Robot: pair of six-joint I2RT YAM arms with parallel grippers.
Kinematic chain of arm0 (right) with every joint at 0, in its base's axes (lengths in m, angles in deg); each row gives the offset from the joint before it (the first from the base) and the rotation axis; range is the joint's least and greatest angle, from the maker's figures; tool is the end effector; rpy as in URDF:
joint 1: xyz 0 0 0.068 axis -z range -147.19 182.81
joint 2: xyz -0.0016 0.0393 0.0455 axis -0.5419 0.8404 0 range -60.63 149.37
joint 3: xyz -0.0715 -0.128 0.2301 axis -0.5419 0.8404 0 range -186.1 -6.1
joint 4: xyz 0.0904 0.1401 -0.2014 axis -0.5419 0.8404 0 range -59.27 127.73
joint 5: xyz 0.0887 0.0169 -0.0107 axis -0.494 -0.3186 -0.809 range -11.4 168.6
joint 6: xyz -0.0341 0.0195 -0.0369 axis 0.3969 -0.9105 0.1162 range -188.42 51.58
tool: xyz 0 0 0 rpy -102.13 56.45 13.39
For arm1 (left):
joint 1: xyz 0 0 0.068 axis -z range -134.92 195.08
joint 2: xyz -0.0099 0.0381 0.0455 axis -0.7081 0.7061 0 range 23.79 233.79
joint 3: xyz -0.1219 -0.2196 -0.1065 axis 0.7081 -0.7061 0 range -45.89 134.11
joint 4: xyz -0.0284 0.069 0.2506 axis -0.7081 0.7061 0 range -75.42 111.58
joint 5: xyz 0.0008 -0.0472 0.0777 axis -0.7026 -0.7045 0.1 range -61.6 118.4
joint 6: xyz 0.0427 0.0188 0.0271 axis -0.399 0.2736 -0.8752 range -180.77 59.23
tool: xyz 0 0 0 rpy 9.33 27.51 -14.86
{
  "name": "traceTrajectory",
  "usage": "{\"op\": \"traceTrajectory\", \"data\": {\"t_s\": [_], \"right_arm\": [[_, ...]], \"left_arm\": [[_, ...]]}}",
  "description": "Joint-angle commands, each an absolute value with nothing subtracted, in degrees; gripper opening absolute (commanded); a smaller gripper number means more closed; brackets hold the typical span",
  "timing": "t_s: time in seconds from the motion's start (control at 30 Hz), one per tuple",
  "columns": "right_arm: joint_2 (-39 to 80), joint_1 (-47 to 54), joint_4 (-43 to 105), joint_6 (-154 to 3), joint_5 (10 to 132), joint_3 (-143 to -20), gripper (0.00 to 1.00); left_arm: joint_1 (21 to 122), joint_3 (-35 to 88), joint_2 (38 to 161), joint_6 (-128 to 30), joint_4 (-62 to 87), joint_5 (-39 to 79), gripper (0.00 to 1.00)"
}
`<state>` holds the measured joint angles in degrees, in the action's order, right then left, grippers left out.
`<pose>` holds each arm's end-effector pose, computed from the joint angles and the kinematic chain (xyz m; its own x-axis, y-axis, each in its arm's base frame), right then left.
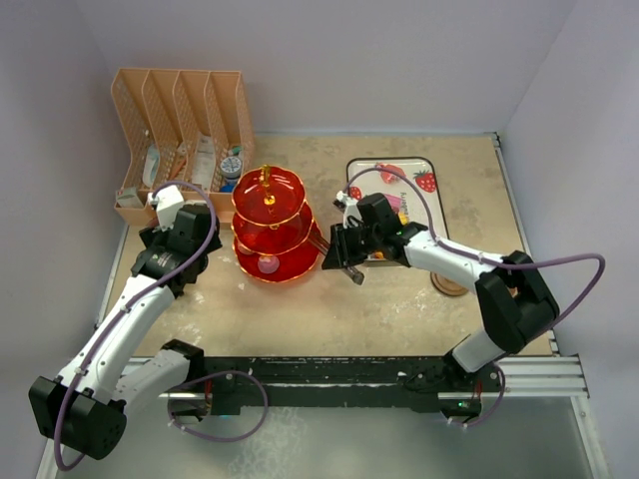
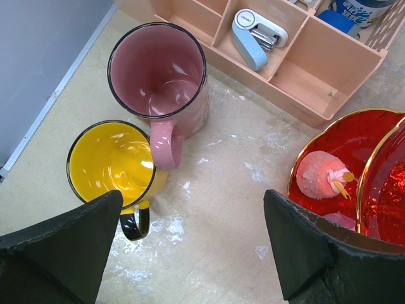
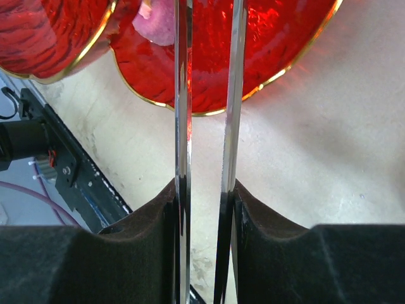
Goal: Serve the afternoon tea
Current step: Place the desert on the desert table, then pick up the desert from the tray.
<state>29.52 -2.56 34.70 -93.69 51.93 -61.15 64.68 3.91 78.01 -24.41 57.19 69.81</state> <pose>0.2662 0.2085 0.2191 -0.8069 -0.1051 -0.5813 -0.5053 0.6323 0.5872 0.1805 -0.0392 0.2949 -0.4525 -0.3110 -0.8358 -0.5481 0.8363 -0.0145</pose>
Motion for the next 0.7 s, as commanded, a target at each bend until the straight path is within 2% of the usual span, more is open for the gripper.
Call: {"op": "traceTrajectory", "data": {"t_s": [0.0,0.47,0.67], "right_arm": [[25.02,-2.87,34.35,-95.99,56.51,-58.86,0.35],[15.72,-2.87,42.21,-97.15,67.01,-56.11,0.33],[11.93,-2.81,45.36,-98.09,75.43,-56.71,0.31]], "left_arm": [[64.89,5.26,77.43,-24.5,56.68,71.06,0.9],[64.86,5.25,76.72,-24.34,56.79,71.24,0.9],[64.86,5.26,75.54,-23.97,57.01,72.06,0.91]]}}
